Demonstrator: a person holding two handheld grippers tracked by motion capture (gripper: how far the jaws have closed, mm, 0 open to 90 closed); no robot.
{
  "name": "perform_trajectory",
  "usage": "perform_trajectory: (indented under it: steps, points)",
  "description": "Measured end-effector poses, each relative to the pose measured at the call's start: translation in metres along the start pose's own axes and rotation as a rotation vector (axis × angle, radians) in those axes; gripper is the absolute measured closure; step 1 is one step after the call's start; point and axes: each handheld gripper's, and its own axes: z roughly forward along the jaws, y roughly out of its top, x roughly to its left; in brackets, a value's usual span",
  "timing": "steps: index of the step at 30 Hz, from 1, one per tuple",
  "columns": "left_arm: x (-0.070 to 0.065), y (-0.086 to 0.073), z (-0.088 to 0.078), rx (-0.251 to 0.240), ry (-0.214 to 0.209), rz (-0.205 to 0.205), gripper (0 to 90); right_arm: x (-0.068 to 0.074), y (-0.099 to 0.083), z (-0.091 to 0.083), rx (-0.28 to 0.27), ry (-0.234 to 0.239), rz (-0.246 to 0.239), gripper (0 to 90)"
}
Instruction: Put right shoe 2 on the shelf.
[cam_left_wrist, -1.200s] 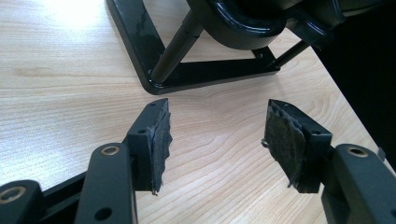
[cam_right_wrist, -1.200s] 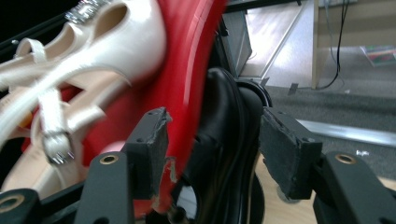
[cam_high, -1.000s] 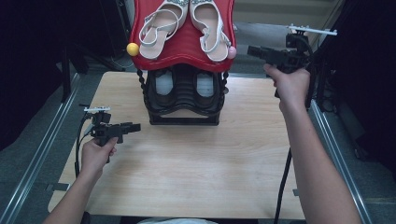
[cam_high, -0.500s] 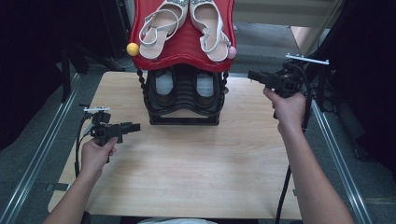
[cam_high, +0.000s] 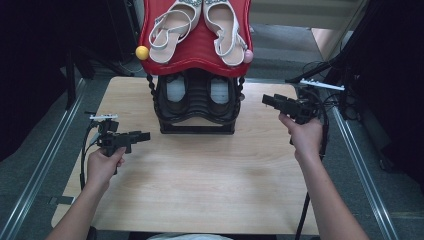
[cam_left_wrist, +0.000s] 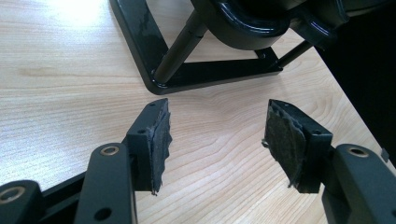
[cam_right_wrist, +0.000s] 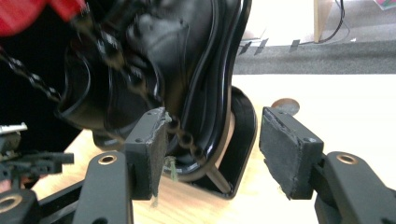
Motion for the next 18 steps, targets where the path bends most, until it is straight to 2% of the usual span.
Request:
perform_trajectory:
  steps: [6, 10, 18]
  points:
    - [0.000, 0.000, 0.001, 0.008, 0.000, 0.002, 41.0, -0.003, -0.022, 0.004, 0.019, 0.011, 0.012, 43.3]
    - [0.000, 0.000, 0.001, 0.004, 0.000, 0.004, 41.0, -0.005, -0.036, 0.007, 0.028, 0.006, -0.009, 43.2]
    - [0.000, 0.000, 0.000, 0.004, -0.001, 0.000, 40.9, -0.012, -0.062, 0.012, 0.054, 0.028, 0.023, 43.4]
